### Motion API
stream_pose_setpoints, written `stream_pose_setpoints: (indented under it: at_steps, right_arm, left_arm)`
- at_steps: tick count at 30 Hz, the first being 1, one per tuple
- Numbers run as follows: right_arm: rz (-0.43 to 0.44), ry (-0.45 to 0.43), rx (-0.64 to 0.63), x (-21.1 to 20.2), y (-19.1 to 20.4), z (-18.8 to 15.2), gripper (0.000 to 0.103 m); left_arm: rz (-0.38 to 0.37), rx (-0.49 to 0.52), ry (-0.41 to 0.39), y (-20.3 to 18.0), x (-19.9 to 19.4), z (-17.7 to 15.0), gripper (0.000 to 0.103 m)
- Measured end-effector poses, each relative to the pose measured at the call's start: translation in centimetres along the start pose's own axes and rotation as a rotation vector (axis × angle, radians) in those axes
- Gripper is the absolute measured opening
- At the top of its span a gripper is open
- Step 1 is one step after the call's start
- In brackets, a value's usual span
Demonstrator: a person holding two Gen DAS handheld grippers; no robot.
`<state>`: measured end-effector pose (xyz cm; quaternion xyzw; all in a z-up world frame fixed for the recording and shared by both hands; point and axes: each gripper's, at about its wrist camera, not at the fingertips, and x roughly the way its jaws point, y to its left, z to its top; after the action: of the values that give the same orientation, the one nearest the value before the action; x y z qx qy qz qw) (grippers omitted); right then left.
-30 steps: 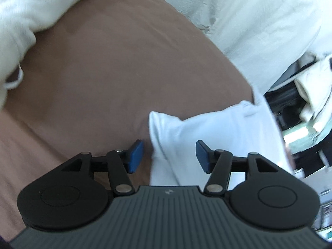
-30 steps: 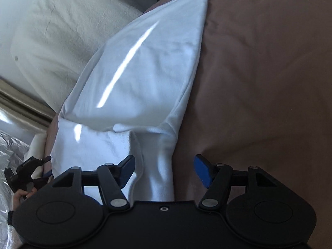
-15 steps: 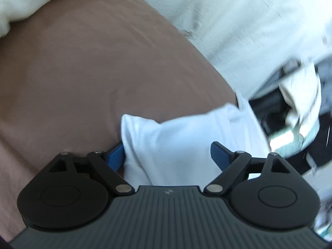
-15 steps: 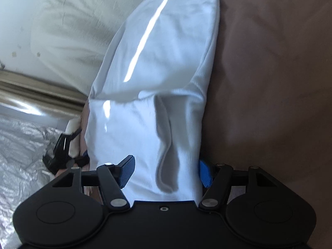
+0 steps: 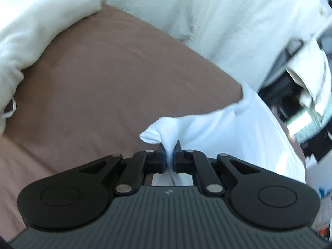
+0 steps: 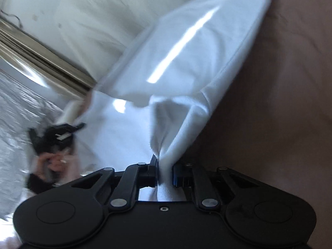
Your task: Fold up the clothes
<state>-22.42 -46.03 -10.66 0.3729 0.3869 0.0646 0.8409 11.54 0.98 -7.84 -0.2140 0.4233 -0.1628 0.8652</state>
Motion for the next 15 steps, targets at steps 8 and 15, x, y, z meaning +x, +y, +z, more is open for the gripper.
stream_pose_setpoints:
  at_steps: [8, 15]
  right_arm:
    - [-0.228, 0.056, -0.063, 2.2, 1.0, -0.7, 0.021]
    - [-0.167, -0.031, 0.084, -0.6, -1.0, 1.1, 0.034]
  left_arm:
    - [0.076, 0.011, 0.057, 0.4, 2.6, -0.2, 0.007]
    - [0.056, -0.080, 0.028, 1.4, 0.7, 0.5, 0.029]
